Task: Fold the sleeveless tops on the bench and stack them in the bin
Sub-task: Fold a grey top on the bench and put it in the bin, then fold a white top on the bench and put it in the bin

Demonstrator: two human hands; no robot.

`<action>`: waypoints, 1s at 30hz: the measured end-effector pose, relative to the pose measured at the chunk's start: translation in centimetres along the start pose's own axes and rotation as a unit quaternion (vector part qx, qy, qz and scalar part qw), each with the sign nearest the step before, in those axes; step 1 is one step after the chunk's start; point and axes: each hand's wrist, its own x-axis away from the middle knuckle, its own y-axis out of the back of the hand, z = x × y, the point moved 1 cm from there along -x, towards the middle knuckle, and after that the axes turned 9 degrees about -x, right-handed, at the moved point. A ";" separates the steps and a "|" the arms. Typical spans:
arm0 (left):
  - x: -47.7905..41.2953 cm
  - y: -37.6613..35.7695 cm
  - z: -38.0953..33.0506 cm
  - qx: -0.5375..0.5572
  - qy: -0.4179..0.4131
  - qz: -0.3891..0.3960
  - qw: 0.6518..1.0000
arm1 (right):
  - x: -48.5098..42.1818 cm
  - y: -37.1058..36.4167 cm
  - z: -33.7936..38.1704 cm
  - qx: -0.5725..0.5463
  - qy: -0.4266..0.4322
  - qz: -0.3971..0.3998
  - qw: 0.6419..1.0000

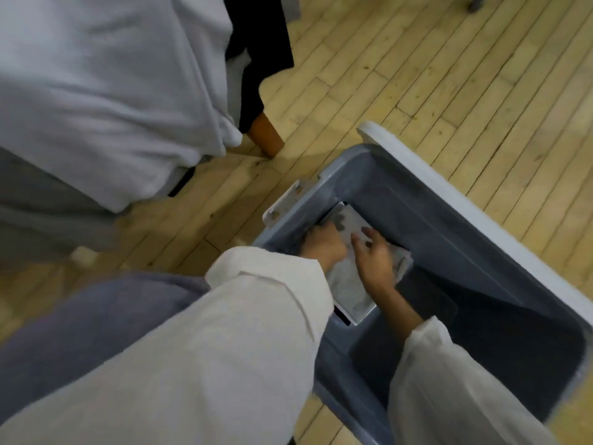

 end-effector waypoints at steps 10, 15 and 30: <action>16.7 19.3 -1.2 0.105 -0.059 -0.090 0.989 | 9.5 0.9 21.7 -0.288 0.020 -0.020 0.957; 22.7 25.0 6.3 0.178 -0.064 -0.185 0.964 | 14.7 -1.4 30.8 -0.294 0.069 0.111 0.947; 21.2 30.0 27.5 0.579 0.137 -0.287 0.751 | 16.1 -19.9 42.5 0.099 0.288 0.190 0.933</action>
